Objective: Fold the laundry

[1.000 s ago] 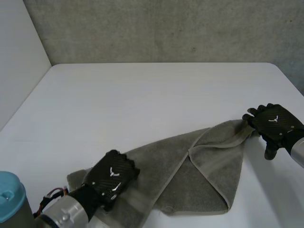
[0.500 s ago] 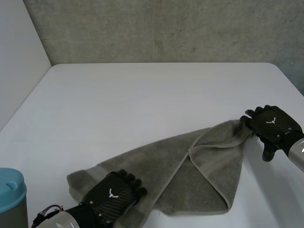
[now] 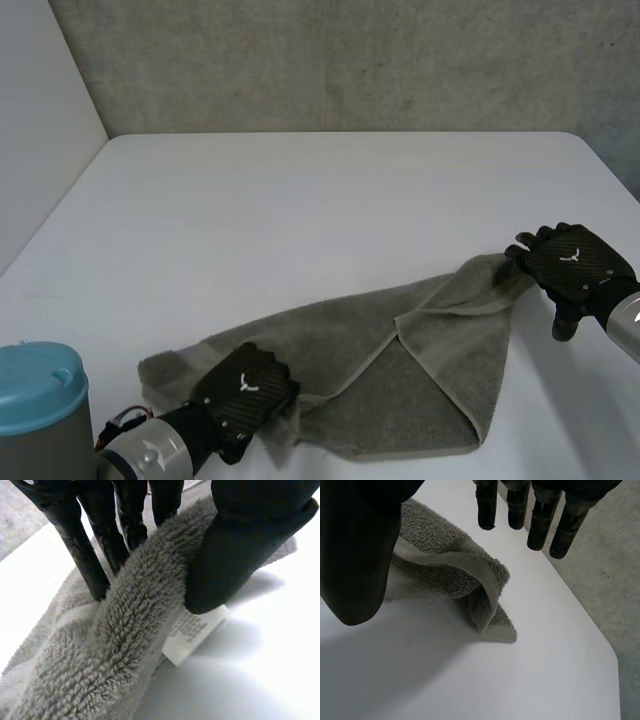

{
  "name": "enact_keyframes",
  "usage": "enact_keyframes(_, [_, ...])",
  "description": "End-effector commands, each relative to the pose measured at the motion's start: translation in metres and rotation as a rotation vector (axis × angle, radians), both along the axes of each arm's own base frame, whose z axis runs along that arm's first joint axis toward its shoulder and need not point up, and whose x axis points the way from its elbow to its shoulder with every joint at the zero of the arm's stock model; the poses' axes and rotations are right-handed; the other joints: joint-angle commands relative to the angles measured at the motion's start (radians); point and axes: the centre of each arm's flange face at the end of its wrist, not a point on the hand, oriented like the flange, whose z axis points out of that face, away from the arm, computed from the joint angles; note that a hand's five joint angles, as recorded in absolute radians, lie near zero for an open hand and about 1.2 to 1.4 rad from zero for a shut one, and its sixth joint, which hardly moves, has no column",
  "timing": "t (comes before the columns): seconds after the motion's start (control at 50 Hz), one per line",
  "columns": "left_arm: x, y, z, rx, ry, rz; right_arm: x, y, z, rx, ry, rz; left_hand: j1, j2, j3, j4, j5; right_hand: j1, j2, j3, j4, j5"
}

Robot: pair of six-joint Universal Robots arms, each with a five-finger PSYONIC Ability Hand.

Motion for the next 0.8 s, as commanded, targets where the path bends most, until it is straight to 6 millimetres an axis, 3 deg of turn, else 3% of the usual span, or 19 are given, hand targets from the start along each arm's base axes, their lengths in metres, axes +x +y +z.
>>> enact_keyframes(0.02, [-0.007,-0.013,0.012,-0.057,0.034,0.003,0.000,0.000,0.000,-0.001,0.002,0.001,0.326,0.303,0.304,0.308,0.315,-0.059,-0.069,-0.067,-0.078,-0.060])
enact_keyframes(0.18, [-0.019,-0.043,0.040,-0.081,0.162,0.064,0.000,0.001,-0.002,0.006,0.004,0.002,0.326,0.303,0.304,0.308,0.315,-0.059,-0.069,-0.067,-0.078,-0.060])
enact_keyframes(0.26, [-0.028,-0.072,0.061,-0.061,0.286,0.126,0.001,0.002,-0.003,0.009,0.005,0.008,0.323,0.300,0.301,0.305,0.312,-0.059,-0.069,-0.067,-0.078,-0.060])
enact_keyframes(0.28, [-0.028,-0.073,0.061,-0.060,0.286,0.126,0.002,0.003,-0.003,0.008,0.005,0.011,0.323,0.300,0.301,0.305,0.312,-0.059,-0.069,-0.067,-0.078,-0.060])
enact_keyframes(0.38, [-0.033,-0.118,0.066,0.019,0.399,0.214,0.006,0.007,-0.004,0.016,0.003,0.026,0.291,0.268,0.269,0.273,0.280,-0.059,-0.069,-0.067,-0.078,-0.060])
enact_keyframes(0.48, [-0.039,-0.137,0.063,0.061,0.441,0.239,0.012,0.011,-0.006,0.018,0.003,0.046,0.282,0.259,0.260,0.264,0.271,-0.059,-0.069,-0.067,-0.078,-0.060])
enact_keyframes(0.66, [-0.039,-0.158,0.047,0.101,0.432,0.274,0.018,0.017,-0.008,0.017,-0.001,0.070,0.212,0.188,0.190,0.194,0.201,-0.059,-0.069,-0.067,-0.078,-0.060])
enact_keyframes(0.72, [-0.036,-0.157,0.042,0.122,0.420,0.281,0.024,0.021,-0.009,0.014,-0.005,0.090,0.038,0.015,0.016,0.021,0.028,-0.059,-0.069,-0.067,-0.078,-0.060])
enact_keyframes(0.76, [-0.035,-0.154,0.039,0.135,0.408,0.282,0.033,0.028,-0.009,0.018,-0.008,0.124,-0.268,-0.292,-0.290,-0.286,-0.279,-0.059,-0.069,-0.067,-0.078,-0.060])
enact_keyframes(0.8, [-0.035,-0.153,0.038,0.139,0.404,0.283,0.037,0.032,-0.008,0.020,-0.018,0.138,-0.366,-0.389,-0.388,-0.384,-0.377,-0.059,-0.069,-0.067,-0.078,-0.060])
